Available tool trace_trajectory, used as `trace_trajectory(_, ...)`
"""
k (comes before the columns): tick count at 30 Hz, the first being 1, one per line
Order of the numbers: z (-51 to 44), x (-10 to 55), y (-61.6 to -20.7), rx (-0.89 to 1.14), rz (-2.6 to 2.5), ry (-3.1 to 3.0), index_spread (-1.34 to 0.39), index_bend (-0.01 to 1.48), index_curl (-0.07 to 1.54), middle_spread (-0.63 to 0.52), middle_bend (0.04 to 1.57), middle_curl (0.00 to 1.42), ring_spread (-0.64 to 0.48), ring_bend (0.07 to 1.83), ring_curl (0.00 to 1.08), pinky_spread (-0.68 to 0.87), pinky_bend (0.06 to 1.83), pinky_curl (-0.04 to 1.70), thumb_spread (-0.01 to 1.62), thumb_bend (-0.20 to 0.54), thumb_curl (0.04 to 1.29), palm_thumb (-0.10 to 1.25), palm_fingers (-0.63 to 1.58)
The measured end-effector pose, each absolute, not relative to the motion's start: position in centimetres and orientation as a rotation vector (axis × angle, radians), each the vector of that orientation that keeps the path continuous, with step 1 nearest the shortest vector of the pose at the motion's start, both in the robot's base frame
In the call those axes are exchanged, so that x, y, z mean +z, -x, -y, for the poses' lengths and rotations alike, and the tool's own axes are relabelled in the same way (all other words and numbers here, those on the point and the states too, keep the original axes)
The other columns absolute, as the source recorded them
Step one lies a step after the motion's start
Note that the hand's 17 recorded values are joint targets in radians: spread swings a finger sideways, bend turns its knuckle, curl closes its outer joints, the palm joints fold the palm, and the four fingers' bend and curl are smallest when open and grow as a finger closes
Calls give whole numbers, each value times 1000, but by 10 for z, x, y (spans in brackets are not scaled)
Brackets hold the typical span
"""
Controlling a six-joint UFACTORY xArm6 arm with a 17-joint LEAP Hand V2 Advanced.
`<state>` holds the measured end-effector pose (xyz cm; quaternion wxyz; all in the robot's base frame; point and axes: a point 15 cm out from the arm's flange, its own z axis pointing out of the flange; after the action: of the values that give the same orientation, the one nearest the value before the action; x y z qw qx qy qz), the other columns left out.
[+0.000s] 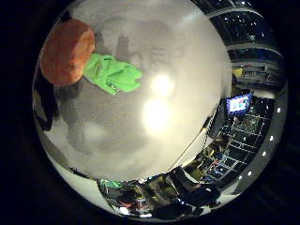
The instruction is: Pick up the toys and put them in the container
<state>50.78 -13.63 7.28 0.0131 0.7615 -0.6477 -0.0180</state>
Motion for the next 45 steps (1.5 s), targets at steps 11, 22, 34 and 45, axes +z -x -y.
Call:
trace_trajectory(11, 172, 107, -518, 79, 2085, -2357, -314, 873, 614, -145, 1046, 619, -200, 1188, 502, -330, 1122, 453, 967, -16, 408, 877, 1414)
trace_trajectory(22, 172, 245, -515, 326, 2135, -2386, -196, 1147, 681, -95, 1283, 652, -171, 1395, 596, -199, 1311, 680, 956, -18, 457, 944, 1209)
trace_trajectory(34, -11, 323, -462, 252, 1955, -2654, -177, 1189, 647, -88, 1326, 617, -169, 1433, 592, -176, 1223, 849, 958, -21, 480, 952, 1202)
trace_trajectory(45, -183, 291, -456, 239, 1801, -2875, -176, 1203, 631, -87, 1340, 602, -170, 1441, 587, -187, 1157, 952, 959, -21, 487, 951, 1202)
